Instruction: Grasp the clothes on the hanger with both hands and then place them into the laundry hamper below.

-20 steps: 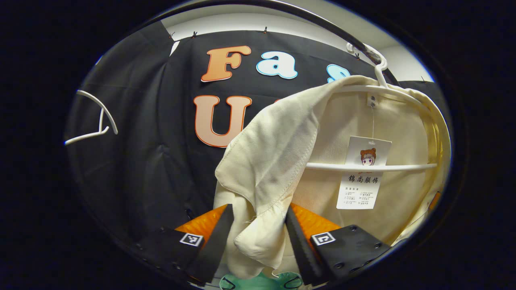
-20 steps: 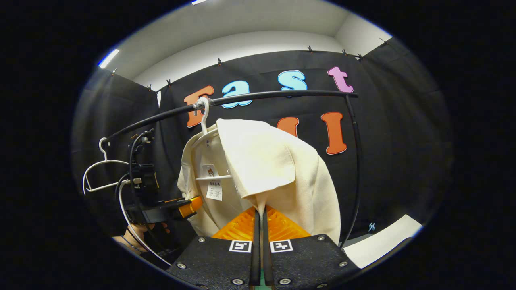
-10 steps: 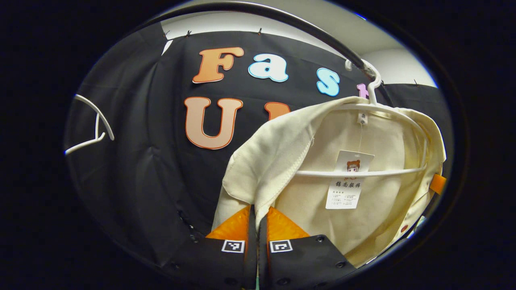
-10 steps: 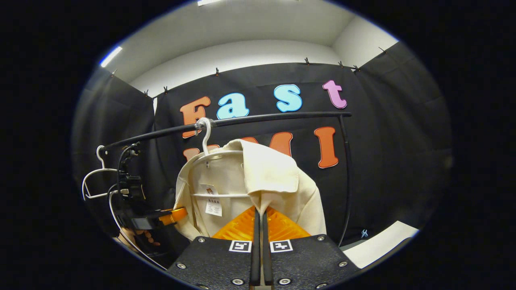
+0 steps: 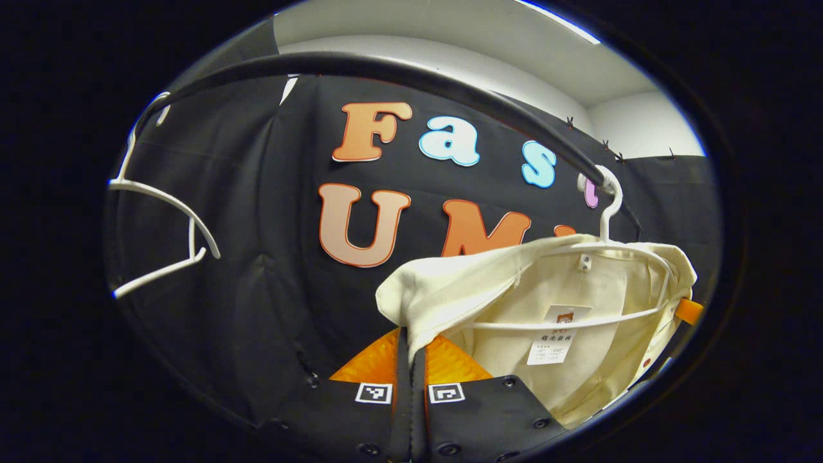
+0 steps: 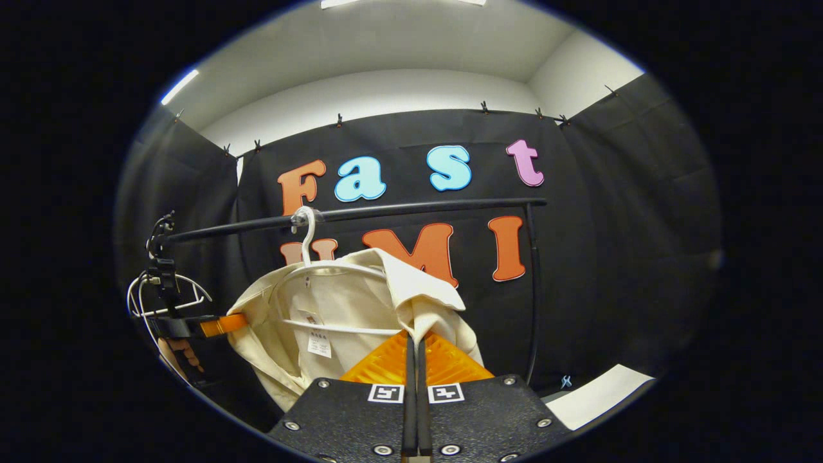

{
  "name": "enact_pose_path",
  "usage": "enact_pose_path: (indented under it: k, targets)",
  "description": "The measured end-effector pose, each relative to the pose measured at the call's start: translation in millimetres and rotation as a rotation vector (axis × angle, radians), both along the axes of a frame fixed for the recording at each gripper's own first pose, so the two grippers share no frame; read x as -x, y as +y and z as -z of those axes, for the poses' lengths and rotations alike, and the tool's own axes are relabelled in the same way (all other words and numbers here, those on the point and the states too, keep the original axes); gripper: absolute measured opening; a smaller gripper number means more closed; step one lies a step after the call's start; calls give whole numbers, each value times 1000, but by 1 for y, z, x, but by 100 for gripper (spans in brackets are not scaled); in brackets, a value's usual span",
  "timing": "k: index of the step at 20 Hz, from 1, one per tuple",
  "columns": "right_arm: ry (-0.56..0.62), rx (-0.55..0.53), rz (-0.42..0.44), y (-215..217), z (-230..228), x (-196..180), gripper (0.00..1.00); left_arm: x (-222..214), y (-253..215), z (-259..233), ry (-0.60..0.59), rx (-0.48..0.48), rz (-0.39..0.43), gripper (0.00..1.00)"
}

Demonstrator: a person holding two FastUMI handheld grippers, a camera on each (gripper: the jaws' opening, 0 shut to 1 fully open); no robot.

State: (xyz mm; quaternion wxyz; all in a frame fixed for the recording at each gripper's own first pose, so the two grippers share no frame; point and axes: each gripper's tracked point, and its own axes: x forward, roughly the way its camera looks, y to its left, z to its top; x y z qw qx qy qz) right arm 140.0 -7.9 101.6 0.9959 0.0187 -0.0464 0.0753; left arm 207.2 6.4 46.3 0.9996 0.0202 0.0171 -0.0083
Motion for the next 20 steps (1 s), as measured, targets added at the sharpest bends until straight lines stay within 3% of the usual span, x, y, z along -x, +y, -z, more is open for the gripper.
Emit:
enact_pose_path:
  k: [8, 12, 20]
  targets:
    - [-58, 34, 108, -54, -36, -9, 0, -9, 17, -38, -86, -59, -39, 7]
    - [-71, 73, 121, -60, -45, -20, 0, -14, 23, -57, -126, -81, -44, 6]
    - [22, 25, 87, -60, 6, -41, 0, -27, 32, -44, -107, -150, -65, 6]
